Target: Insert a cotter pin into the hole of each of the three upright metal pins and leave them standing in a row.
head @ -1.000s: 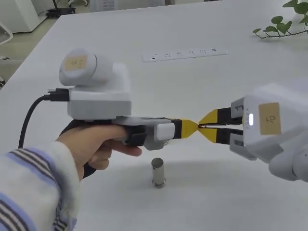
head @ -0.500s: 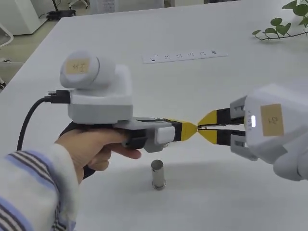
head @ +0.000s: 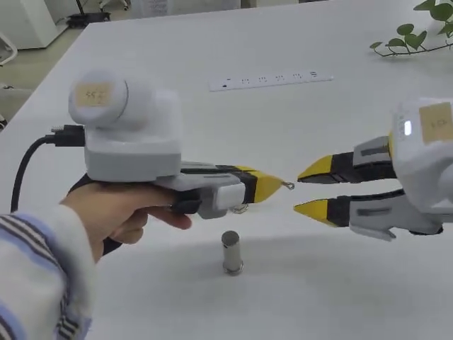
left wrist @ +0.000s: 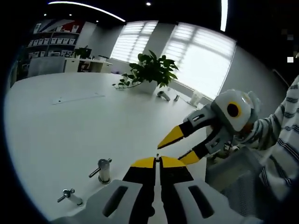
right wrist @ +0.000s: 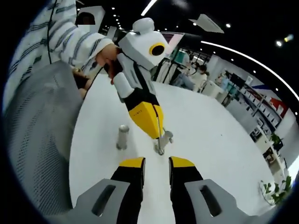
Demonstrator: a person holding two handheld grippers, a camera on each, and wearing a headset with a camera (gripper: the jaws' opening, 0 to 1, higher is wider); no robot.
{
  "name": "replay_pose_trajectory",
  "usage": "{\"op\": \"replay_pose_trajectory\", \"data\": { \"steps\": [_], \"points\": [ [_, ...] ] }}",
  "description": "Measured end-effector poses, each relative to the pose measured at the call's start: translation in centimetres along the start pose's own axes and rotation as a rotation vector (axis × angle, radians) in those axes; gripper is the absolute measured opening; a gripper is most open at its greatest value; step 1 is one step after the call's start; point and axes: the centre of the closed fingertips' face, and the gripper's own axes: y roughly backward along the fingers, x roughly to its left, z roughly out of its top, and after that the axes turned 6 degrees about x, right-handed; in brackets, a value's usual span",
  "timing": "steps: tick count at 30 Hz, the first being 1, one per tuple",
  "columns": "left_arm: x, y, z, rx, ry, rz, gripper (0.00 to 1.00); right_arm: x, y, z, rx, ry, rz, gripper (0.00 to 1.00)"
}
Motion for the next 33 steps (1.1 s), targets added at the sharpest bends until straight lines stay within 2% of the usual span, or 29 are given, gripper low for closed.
{"op": "replay_pose_trajectory", "data": {
  "steps": [3, 6, 9, 11, 14, 15, 16, 17, 20, 23, 26, 33],
  "points": [
    [-0.4, 0.2, 0.0, -0.003, -0.029, -0.016, 0.00, 0.0, 0.1, 0.1, -0.036, -0.080, 0.045, 0.21],
    [-1.6, 0.5, 0.2, -0.010, -0.106, -0.070, 0.00, 0.4, 0.3, 0.3, -0.064, -0.149, 0.101, 0.22],
    [-2.2, 0.7, 0.4, -0.019, -0.152, -0.089, 0.00, 1.7, 0.5, 0.4, -0.073, -0.227, 0.199, 0.22],
    [-2.7, 0.8, 0.4, -0.018, -0.179, -0.110, 0.00, 1.9, 0.6, 0.5, -0.091, -0.249, 0.215, 0.21],
    [-3.2, 0.9, 0.2, -0.012, -0.230, -0.127, 0.00, 2.4, 0.8, 0.6, -0.111, -0.325, 0.272, 0.21],
    [-3.5, 1.0, 0.1, -0.010, -0.251, -0.138, 0.00, 2.8, 1.0, 0.7, -0.121, -0.348, 0.306, 0.21],
    [-3.7, 1.0, 0.0, -0.009, -0.264, -0.147, 0.00, 2.9, 1.1, 0.7, -0.129, -0.349, 0.312, 0.21],
    [-3.7, 1.0, 0.1, -0.014, -0.304, -0.141, 0.00, 2.8, 1.1, 0.6, -0.128, -0.348, 0.309, 0.21],
    [-4.3, 1.0, -0.2, 0.004, -0.312, -0.166, 0.00, 3.1, 1.3, 0.9, -0.142, -0.364, 0.329, 0.19],
    [-4.2, 0.9, -0.6, 0.025, -0.324, -0.165, 0.00, 3.4, 1.4, 1.1, -0.154, -0.368, 0.344, 0.17],
    [-4.5, 0.9, -0.6, 0.025, -0.325, -0.186, 0.00, 3.9, 1.5, 1.3, -0.151, -0.352, 0.366, 0.16],
    [-4.9, 0.9, -0.7, 0.031, -0.330, -0.207, 0.00, 4.5, 1.4, 1.5, -0.149, -0.333, 0.380, 0.10]
  ]
}}
